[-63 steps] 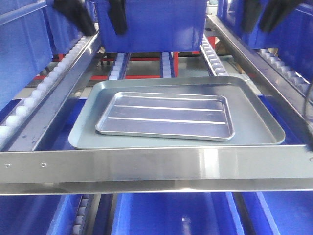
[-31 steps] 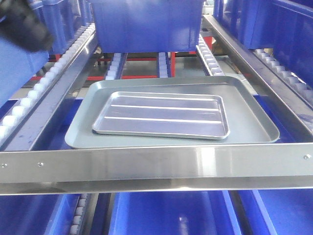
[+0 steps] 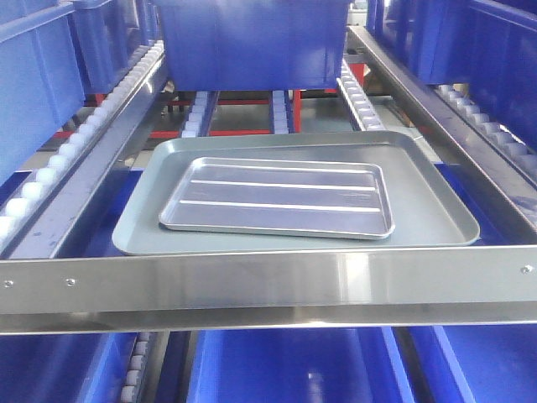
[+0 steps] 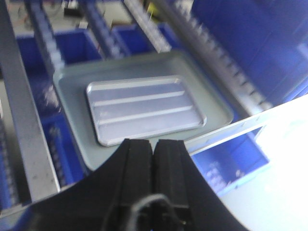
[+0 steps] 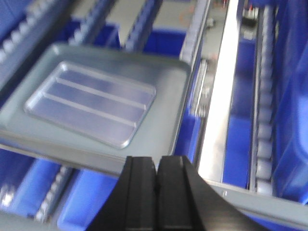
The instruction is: Grab silver tray and stack on right shelf
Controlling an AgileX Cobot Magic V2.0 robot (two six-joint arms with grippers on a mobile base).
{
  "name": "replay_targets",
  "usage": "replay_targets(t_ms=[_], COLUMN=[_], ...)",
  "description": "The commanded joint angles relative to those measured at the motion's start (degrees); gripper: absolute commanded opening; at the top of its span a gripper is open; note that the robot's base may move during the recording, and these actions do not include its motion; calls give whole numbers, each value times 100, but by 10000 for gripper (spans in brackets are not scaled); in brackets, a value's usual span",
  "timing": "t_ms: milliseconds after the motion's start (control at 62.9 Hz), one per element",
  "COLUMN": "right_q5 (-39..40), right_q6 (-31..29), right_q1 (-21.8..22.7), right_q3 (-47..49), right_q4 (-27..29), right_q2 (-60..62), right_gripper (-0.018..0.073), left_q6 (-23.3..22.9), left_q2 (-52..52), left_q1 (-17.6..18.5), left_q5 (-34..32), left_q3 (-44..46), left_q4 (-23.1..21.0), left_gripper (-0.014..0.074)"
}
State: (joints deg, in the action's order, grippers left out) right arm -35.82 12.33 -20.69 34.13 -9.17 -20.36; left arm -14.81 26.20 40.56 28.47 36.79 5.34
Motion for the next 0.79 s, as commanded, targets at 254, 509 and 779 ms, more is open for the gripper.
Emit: replay_targets(t_ms=[254, 509, 779], right_q5=[541, 548, 548], right_q6=[-122, -122, -122], right_q1=[-1, -1, -1], right_q3=[158, 158, 158], right_q4=[-75, -75, -75], right_q2=[909, 909, 909], right_gripper=[49, 49, 49], left_q6=[8, 8, 8], left_q2=[-984, -973, -973], left_q1=[79, 79, 79], left_q5=[-258, -258, -258], left_q3=[153, 153, 153], left_q4=[11, 11, 11], left_gripper=[-101, -101, -101])
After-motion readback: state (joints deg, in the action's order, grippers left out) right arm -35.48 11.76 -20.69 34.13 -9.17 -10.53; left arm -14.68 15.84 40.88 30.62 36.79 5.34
